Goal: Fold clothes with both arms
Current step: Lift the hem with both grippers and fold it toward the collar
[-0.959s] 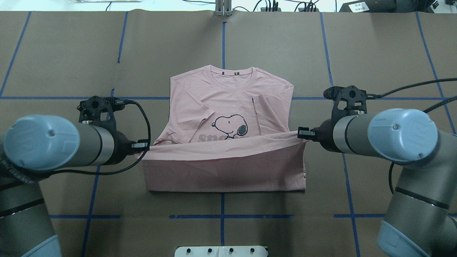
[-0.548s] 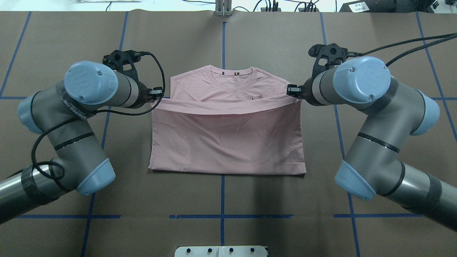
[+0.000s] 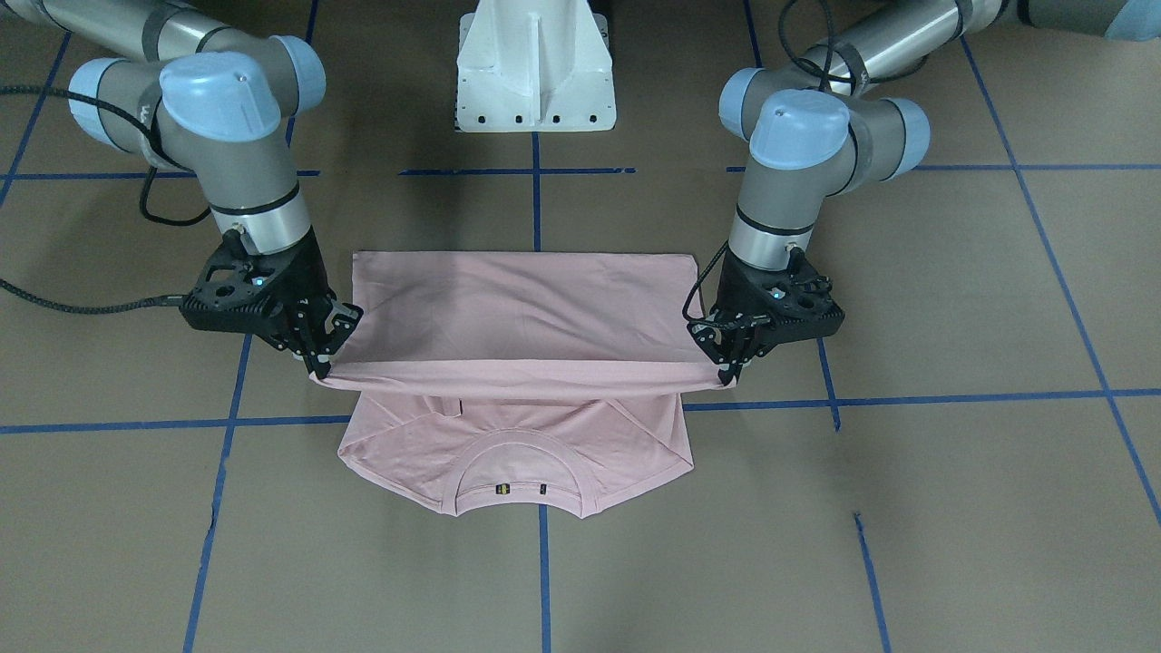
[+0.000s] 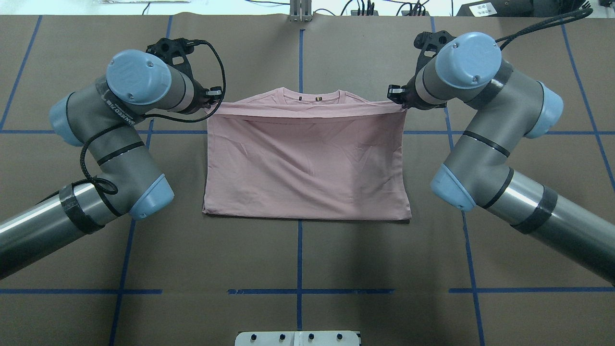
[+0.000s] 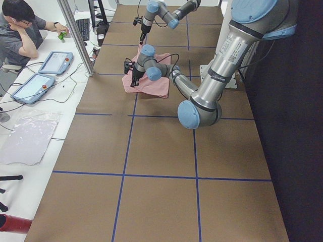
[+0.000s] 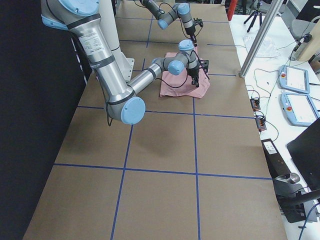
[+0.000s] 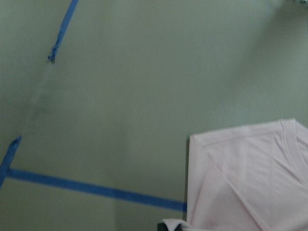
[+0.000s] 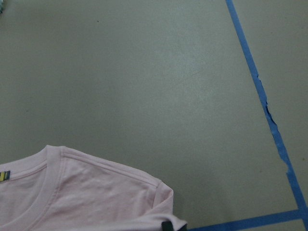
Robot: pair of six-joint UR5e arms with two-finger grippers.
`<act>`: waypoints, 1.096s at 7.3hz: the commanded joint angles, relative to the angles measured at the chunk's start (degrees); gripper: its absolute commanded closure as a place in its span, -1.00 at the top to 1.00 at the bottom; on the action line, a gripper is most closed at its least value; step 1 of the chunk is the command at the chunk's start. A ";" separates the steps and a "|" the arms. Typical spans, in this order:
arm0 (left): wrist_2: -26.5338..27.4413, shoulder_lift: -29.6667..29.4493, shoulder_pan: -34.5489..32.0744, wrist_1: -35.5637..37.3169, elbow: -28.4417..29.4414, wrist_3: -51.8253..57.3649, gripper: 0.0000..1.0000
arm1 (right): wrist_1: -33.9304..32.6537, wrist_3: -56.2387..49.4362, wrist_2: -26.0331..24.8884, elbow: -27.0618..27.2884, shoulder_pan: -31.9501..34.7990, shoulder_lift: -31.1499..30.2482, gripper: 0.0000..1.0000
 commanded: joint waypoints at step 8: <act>0.08 -4.56 -0.09 -4.65 9.05 -0.01 -0.90 | 7.62 -0.13 0.60 -12.73 1.52 6.06 -1.00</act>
